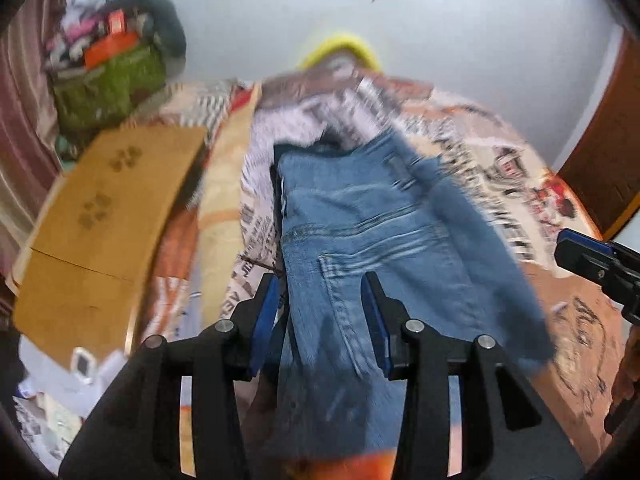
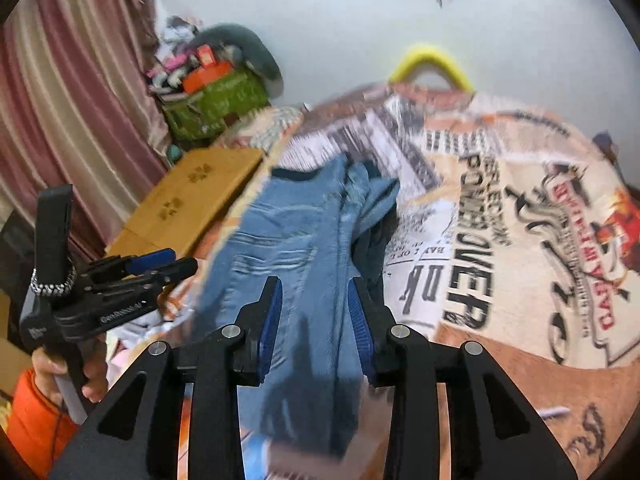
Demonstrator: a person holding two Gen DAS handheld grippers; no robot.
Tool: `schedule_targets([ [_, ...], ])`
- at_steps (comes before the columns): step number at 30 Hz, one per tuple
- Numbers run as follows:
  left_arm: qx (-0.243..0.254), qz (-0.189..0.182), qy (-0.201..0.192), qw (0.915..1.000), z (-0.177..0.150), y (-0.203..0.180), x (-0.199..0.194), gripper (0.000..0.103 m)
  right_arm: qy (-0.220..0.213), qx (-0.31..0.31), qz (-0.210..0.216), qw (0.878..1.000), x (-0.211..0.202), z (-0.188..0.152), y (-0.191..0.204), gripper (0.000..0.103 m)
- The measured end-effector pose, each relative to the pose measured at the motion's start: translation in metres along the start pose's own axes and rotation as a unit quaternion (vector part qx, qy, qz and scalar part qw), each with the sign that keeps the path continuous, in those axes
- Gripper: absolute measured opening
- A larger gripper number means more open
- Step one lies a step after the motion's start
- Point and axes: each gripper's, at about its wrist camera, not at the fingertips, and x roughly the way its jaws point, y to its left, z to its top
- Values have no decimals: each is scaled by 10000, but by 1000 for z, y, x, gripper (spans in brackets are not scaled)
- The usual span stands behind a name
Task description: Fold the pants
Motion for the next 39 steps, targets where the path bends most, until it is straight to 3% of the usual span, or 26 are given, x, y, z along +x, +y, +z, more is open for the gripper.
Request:
schedule_targets([
  [4,257,-6,-568,9981,-4,-22,-85,42,-569,-124,123,9982,-64,-8,20,31],
  [8,548,-16,-1227,9909,-18,-48,-170,42,-1165,-231,287,9925,-130,-19,45,31],
  [12,567,-247,-1869,9804,-45,-66,-251,43,-1775,-436,374,9824,-193,-35,71,31],
  [19,526,-88,-2813,9581,-104,-86,-349,50,-2689,-729,212,9602,-271,-77,110,31],
  [21,500,-27,-3021,9520,-118,-88,-367,53,-2795,-778,191,9568,-282,-89,120,37],
  [25,386,17,-3328,9422,-149,-90,-395,72,-2947,-779,59,9524,-290,-106,129,52],
  [27,345,10,-3374,9407,-159,-91,-403,84,-2964,-732,-54,9522,-291,-112,131,74],
  [28,316,12,-3408,9396,-163,-90,-407,93,-2993,-711,-139,9514,-291,-114,132,77],
  [31,285,64,-3470,9374,-173,-91,-413,102,-3035,-703,-338,9496,-295,-118,136,91],
  [33,317,125,-3471,9372,-176,-92,-415,103,-3067,-668,-408,9486,-297,-119,137,103],
  [39,291,168,-3458,9377,-183,-93,-415,103,-3076,-654,-487,9480,-298,-120,140,103],
])
